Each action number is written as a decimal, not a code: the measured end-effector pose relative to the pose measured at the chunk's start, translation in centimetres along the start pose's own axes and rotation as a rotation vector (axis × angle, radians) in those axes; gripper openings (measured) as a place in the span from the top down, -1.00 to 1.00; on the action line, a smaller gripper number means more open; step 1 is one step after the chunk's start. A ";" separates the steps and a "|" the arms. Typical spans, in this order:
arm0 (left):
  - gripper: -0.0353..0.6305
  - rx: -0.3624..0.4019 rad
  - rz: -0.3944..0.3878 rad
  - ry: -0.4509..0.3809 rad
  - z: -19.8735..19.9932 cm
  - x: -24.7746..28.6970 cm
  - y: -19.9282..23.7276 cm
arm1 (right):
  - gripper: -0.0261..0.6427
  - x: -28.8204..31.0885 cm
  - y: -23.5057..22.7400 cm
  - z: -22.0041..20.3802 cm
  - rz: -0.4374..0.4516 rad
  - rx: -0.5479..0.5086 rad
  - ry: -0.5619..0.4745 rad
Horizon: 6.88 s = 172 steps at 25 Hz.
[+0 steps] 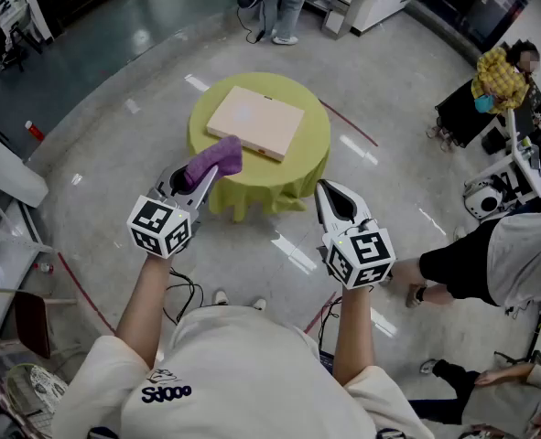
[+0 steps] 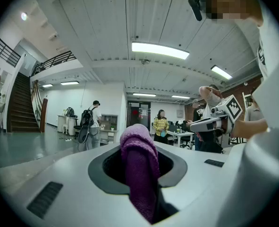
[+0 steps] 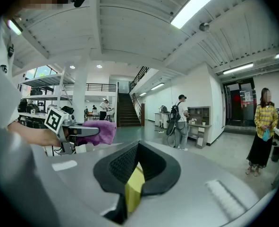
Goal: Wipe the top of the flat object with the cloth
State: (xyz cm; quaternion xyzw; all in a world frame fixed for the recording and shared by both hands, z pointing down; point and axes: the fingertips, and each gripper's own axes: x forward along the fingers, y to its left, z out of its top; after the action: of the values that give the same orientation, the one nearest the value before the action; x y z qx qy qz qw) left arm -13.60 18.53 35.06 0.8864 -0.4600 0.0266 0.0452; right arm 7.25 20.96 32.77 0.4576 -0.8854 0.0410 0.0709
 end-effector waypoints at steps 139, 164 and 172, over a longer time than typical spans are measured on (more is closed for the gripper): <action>0.59 0.372 -0.283 0.769 -27.9 50.3 7.3 | 0.89 26.7 -28.9 -8.7 -0.077 0.186 0.247; 0.59 0.445 -0.134 0.837 -28.4 41.5 18.8 | 0.89 32.7 -23.3 -7.3 0.057 0.155 0.234; 0.59 0.333 0.053 0.879 -28.6 37.2 27.3 | 0.89 34.8 -20.4 -6.8 0.097 0.141 0.234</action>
State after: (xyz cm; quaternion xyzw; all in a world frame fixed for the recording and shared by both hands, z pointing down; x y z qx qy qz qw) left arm -14.71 -24.36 68.31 0.7743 -0.4092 0.4738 0.0922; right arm 4.63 -17.93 45.30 0.4104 -0.8870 0.1596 0.1394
